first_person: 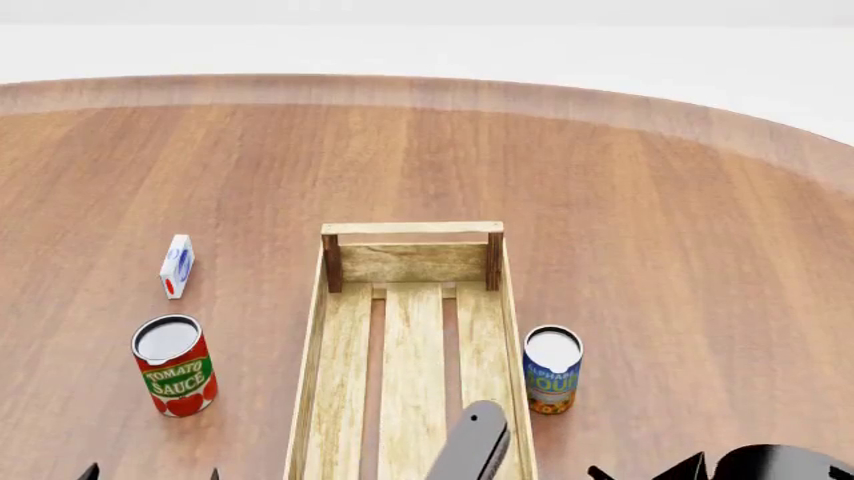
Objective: Pick up the butter and put it in the tray.
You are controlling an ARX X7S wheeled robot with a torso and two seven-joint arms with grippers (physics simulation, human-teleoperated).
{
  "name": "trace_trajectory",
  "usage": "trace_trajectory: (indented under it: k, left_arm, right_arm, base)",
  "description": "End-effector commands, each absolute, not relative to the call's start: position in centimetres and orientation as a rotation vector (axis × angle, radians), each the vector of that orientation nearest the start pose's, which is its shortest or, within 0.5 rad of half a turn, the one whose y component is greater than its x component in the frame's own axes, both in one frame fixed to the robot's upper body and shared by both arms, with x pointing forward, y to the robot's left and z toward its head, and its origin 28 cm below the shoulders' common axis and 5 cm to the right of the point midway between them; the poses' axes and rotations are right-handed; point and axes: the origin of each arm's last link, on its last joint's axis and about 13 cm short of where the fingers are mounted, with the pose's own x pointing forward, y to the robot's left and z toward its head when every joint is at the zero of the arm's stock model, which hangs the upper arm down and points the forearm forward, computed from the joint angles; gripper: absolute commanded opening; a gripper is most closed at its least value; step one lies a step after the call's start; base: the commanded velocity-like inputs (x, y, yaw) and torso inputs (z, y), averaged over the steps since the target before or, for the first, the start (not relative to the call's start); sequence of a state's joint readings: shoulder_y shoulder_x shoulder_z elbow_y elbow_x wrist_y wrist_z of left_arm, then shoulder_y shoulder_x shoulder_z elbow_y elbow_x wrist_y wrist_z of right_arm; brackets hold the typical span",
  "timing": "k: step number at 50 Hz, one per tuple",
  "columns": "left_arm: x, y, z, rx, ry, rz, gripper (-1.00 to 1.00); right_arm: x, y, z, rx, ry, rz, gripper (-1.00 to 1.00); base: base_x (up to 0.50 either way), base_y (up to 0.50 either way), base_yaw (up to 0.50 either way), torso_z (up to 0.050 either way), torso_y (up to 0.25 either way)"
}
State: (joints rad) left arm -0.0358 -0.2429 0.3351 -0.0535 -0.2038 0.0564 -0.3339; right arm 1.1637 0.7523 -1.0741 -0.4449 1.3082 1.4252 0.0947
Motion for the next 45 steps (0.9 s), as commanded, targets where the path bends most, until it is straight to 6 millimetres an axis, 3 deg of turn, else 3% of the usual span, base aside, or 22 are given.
trace_trajectory:
  k: [1,11,19,30,45]
  left_arm:
    - [20.7,20.1,0.3,0.049,0.027,0.019,1.0]
    - [20.6,20.1,0.2,0.051,0.029,0.018,1.0]
    - [20.6,20.1,0.3,0.051,0.028,0.018,1.0]
    - [20.6,20.1,0.3,0.052,0.029,0.017,1.0]
    - [20.6,20.1,0.4,0.052,0.027,0.016,1.0]
  right_arm:
    - [22.5,-12.9,21.9,-0.747,0.815,0.846,-1.0]
    - [22.9,-13.3,22.4,-0.691,0.753,0.8,-1.0]
    - [25.5,-14.2,23.9,-0.476,0.605,0.69,-1.0]
    - [27.0,-14.4,23.2,-0.422,0.59,0.656,-1.0]
    - [29.8,-13.1,22.5,-0.298,0.52,0.555,-1.0]
  base:
    - [0.0,0.0,0.0,0.0,0.0]
    - [0.0,0.0,0.0,0.0,0.001]
    - [0.0,0.0,0.0,0.0,0.0]
    - [0.0,0.0,0.0,0.0,0.001]
    - [0.0,0.0,0.0,0.001,0.001]
